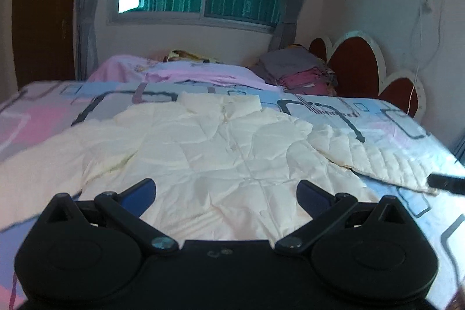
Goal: Fold large clothes
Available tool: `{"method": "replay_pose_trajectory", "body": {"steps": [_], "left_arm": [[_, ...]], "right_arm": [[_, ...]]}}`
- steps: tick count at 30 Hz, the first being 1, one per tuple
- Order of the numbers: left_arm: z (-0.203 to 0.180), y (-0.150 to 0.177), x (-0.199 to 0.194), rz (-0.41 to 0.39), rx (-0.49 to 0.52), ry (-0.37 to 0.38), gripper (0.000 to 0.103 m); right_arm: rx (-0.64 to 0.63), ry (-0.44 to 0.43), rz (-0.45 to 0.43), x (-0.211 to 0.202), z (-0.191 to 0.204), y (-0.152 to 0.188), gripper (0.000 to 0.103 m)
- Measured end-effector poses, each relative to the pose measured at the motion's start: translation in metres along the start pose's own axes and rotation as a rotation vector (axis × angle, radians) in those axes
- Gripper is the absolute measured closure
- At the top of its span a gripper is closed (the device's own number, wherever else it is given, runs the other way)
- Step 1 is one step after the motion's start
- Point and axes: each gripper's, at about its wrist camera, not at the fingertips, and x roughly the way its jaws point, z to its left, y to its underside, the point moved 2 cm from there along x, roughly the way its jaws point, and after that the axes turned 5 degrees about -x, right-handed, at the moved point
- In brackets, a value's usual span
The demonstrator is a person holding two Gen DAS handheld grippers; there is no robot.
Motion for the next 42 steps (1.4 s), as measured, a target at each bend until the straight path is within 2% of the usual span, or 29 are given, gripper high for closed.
{"method": "replay_pose_trajectory", "body": {"steps": [7, 11, 14, 16, 22, 29, 36, 39, 40, 42], "left_arm": [[-0.033, 0.000, 0.044, 0.044, 0.003, 0.014, 0.000], [-0.055, -0.006, 0.069, 0.056, -0.014, 0.012, 0.000], [-0.077, -0.009, 0.090, 0.074, 0.022, -0.001, 0.000], [-0.091, -0.008, 0.105, 0.093, 0.050, -0.017, 0.000], [-0.126, -0.005, 0.143, 0.148, 0.089, -0.054, 0.000], [-0.153, -0.005, 0.175, 0.193, 0.130, -0.091, 0.000], [-0.153, -0.010, 0.184, 0.196, 0.120, -0.130, 0.000], [-0.140, -0.014, 0.182, 0.189, 0.094, -0.146, 0.000], [-0.134, -0.015, 0.181, 0.187, 0.086, -0.154, 0.000], [-0.120, -0.019, 0.180, 0.187, 0.067, -0.169, 0.000]], "right_arm": [[0.151, 0.100, -0.005, 0.028, -0.076, -0.010, 0.000], [0.224, 0.116, 0.013, 0.058, -0.120, -0.016, 0.001], [0.277, 0.110, 0.039, 0.081, -0.147, -0.014, 0.001], [0.321, 0.104, 0.072, 0.101, -0.167, -0.010, 0.041], [0.454, 0.081, 0.111, 0.149, -0.219, 0.005, 0.041], [0.594, 0.047, 0.183, 0.187, -0.252, 0.026, 0.041], [0.642, 0.062, 0.127, 0.196, -0.268, 0.025, 0.042], [0.616, 0.108, 0.125, 0.199, -0.270, 0.022, 0.067], [0.602, 0.119, 0.122, 0.199, -0.271, 0.020, 0.081], [0.551, 0.135, 0.100, 0.201, -0.267, 0.011, 0.094]]}}
